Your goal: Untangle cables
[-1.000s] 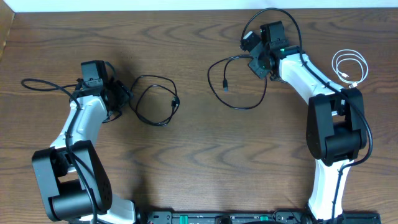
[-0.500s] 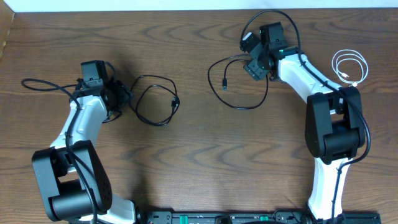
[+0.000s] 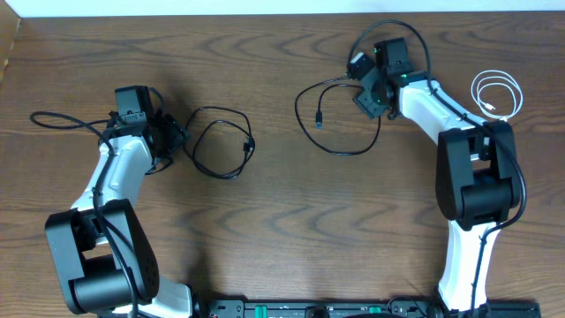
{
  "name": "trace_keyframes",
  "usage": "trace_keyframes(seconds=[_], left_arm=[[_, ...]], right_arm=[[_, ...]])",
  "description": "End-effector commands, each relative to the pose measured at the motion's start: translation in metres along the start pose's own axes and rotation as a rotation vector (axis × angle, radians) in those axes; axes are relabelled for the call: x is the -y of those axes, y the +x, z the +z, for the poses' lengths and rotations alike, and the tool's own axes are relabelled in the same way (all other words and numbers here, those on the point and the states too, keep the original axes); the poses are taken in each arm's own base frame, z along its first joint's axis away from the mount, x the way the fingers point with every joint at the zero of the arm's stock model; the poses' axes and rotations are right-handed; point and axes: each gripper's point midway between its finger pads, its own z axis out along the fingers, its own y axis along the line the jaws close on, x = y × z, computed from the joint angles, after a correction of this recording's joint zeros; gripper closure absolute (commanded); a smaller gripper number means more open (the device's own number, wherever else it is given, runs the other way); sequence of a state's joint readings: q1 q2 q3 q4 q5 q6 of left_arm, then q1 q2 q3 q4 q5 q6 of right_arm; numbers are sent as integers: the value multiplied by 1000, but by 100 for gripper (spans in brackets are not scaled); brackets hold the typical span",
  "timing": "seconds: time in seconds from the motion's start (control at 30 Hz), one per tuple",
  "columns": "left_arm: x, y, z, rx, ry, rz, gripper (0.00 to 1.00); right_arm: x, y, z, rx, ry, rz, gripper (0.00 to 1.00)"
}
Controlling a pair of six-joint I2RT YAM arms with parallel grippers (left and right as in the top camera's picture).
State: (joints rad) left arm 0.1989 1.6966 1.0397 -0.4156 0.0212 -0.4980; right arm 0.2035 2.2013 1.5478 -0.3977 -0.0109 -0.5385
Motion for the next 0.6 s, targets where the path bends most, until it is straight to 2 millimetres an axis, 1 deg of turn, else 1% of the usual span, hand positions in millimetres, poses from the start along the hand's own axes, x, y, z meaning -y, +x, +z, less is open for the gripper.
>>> trace_keyframes(seconds=[0.0, 0.13, 0.23, 0.33, 0.37, 0.4, 0.47, 0.57], left_arm=[[-1, 2, 0, -3, -3, -4, 19], [-1, 2, 0, -3, -3, -4, 19], [-1, 2, 0, -3, -3, -4, 19], [-1, 2, 0, -3, -3, -4, 19], [-1, 2, 0, -3, -3, -4, 18], [-1, 2, 0, -3, -3, -5, 19], [-1, 2, 0, -3, -3, -20, 18], [-1, 2, 0, -2, -3, -41, 18]], right_arm=[[-17, 23, 16, -28, -95, 31, 39], [-31, 21, 19, -1, -171, 37, 65], [-37, 25, 18, -25, -189, 35, 73], [-46, 34, 16, -68, -218, 35, 87], [-50, 38, 15, -88, -229, 42, 89], [-57, 48, 13, -134, -251, 89, 93], [-61, 56, 10, -176, -266, 135, 99], [-68, 67, 6, -234, -287, 192, 99]])
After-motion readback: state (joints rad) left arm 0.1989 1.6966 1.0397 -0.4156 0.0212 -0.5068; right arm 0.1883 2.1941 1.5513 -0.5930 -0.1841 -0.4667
